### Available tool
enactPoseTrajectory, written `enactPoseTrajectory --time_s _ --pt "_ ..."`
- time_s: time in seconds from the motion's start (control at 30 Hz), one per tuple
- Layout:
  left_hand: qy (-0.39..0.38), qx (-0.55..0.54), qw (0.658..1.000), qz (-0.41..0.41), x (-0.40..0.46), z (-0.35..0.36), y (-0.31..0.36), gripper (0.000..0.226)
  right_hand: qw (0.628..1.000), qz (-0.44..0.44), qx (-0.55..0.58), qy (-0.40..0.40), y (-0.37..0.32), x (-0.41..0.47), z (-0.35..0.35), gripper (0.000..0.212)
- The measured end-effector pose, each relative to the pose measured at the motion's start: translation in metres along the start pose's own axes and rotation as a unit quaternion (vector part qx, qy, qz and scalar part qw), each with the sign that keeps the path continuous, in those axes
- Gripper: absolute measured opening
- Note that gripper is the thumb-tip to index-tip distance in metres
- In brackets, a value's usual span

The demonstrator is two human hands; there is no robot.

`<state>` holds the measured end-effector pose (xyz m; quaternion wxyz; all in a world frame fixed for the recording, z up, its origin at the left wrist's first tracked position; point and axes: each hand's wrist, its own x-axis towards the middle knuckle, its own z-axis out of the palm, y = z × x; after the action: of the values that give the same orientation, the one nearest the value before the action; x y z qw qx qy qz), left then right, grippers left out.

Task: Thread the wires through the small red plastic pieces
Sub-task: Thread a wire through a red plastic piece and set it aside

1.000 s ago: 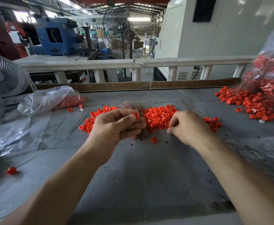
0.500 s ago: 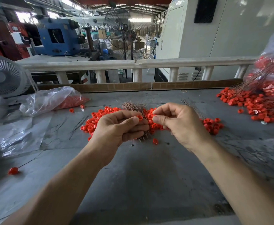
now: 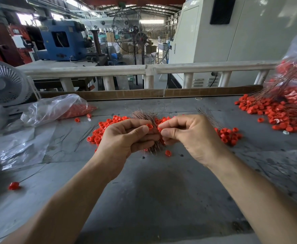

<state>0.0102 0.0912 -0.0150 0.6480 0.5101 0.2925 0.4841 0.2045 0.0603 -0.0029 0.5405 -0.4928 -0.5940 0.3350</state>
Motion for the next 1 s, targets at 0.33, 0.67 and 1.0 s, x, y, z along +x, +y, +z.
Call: enactPoseTrajectory --time_s 0.33,0.67,1.0 --pt "-0.006 0.044 0.999 0.021 -0.002 0.006 -0.001 0.026 0.99 -0.091 -0.099 0.032 0.0 -0.004 0.008 0.017" --pt "-0.011 0.083 0.995 0.048 -0.005 0.01 -0.001 0.03 0.975 -0.156 -0.156 0.02 -0.003 -0.007 0.007 0.013" --pt "0.001 0.123 0.989 0.08 -0.004 0.01 -0.005 0.016 0.971 -0.184 -0.15 0.016 -0.001 -0.007 0.007 0.012"
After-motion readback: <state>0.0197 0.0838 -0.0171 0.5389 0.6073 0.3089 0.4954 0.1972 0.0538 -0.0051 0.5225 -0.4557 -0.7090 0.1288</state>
